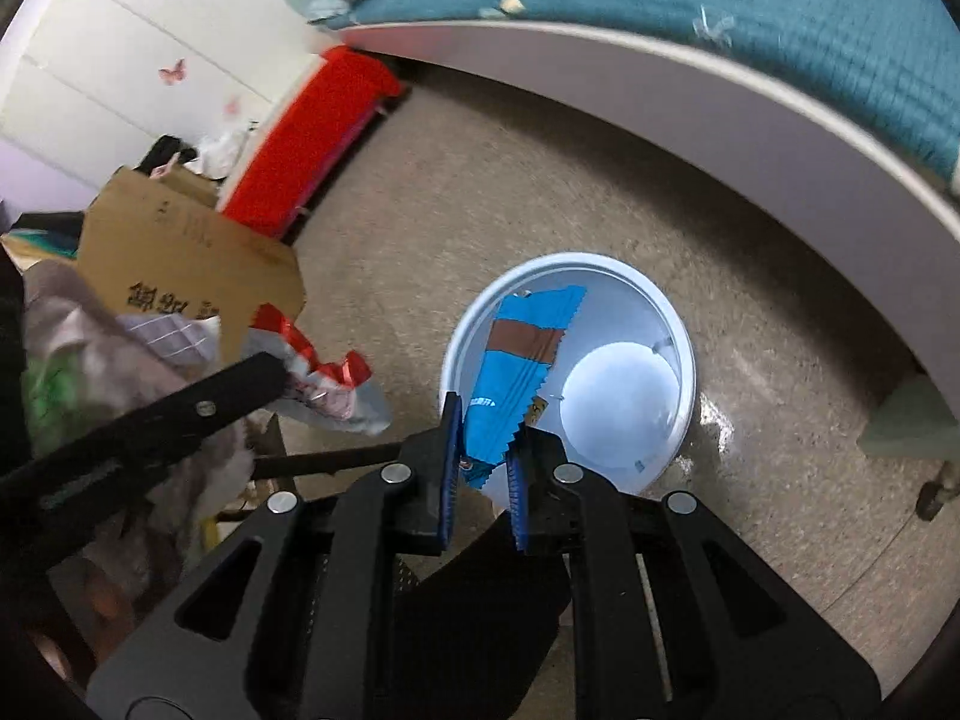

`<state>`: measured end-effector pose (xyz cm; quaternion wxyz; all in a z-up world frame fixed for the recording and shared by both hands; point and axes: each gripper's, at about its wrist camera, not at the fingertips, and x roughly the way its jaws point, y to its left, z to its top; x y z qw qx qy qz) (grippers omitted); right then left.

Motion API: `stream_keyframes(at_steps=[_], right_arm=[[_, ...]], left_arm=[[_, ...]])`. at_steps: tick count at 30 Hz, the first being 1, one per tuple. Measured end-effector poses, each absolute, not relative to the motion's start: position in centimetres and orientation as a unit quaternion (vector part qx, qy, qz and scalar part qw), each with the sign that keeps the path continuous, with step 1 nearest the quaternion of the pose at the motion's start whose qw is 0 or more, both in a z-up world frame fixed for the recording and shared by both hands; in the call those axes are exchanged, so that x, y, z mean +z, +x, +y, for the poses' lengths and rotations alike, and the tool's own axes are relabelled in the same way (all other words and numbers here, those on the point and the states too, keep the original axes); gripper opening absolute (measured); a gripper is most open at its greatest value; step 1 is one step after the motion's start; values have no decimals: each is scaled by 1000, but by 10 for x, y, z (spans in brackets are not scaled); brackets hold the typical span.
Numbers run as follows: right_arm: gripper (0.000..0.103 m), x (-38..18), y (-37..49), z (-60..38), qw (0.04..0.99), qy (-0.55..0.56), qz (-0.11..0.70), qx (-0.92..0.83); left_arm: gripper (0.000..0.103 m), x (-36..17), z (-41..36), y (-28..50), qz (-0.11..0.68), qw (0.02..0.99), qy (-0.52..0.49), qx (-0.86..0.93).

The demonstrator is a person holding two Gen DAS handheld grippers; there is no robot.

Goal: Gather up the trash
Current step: 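Carry the blue wrapper over the blue bucket and open the right tool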

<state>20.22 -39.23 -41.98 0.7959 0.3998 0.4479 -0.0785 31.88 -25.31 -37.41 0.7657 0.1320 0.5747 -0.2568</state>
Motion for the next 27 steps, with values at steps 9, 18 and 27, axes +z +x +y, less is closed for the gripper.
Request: stream_keyframes(at_steps=[9, 18, 27], right_arm=[[14, -463, 216, -386, 768, 406, 487, -91], [15, -465, 224, -379, 773, 399, 484, -91], [73, -455, 223, -380, 783, 384, 479, -106]], left_arm=[[72, -420, -249, 347, 605, 755, 142, -209], [72, -405, -225, 351, 594, 779, 145, -140], [76, -378, -219, 335, 581, 790, 145, -127]])
